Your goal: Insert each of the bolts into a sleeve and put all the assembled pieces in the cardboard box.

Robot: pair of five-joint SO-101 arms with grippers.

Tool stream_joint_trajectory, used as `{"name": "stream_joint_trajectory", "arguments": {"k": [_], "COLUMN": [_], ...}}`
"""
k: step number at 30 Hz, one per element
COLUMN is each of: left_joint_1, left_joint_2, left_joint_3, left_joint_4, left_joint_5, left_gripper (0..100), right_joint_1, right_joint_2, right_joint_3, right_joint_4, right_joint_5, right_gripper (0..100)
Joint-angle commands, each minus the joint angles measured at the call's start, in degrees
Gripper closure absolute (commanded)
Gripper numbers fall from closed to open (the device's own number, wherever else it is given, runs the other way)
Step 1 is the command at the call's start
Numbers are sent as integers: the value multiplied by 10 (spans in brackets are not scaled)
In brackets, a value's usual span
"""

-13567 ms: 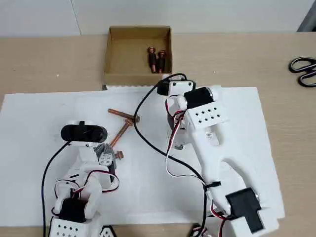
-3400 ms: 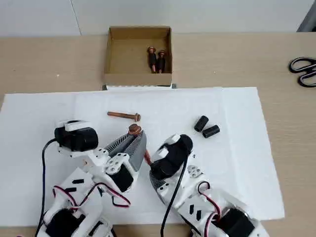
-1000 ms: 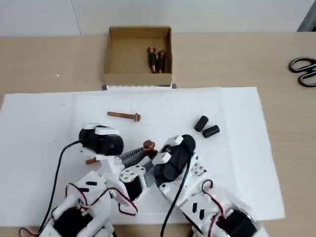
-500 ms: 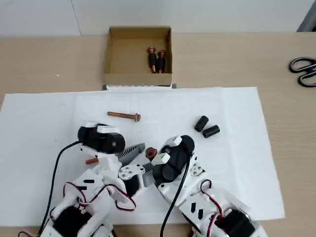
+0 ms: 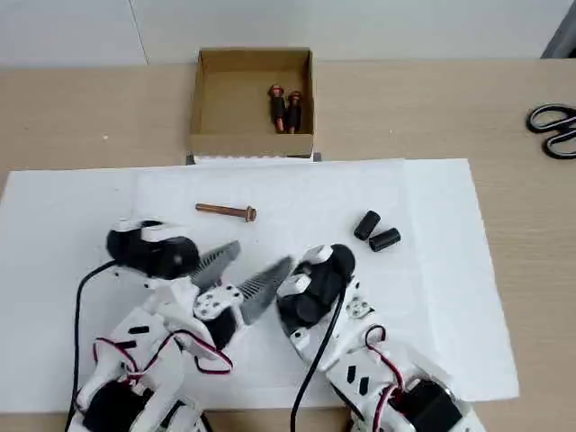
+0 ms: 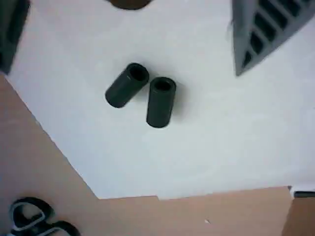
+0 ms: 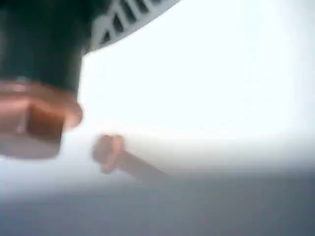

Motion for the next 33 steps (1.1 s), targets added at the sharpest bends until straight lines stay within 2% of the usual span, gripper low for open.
{"name": "stream_joint_trajectory", "arguments": {"k": [1,2,4,8,15,19,23,28,33], "left_joint_1": [-44,-62,-89,-123,-129,-127,-130,-131,-132], "left_joint_2": [4,4,3,3,7,7,3,3,3], "left_joint_3": [-7,3,37,128,249,247,247,247,247], "left_joint_4": [-3,-8,-21,-75,-201,-201,-151,-150,-150], "left_joint_5": [-4,-5,-26,-91,-177,-180,-181,-181,-181], "left_gripper": [944,1000,971,993,994,994,994,994,994], "right_joint_1": [29,35,36,55,132,170,175,175,175], "right_joint_2": [-7,-7,-7,-7,-2,16,80,229,392], "right_joint_3": [-5,-5,-5,-4,4,20,-4,-95,-232], "right_joint_4": [-18,-18,-18,-20,-55,-99,-136,-191,-220], "right_joint_5": [2,2,2,2,1,1,0,-43,-47], "right_gripper": [995,995,995,995,995,995,995,995,995]}}
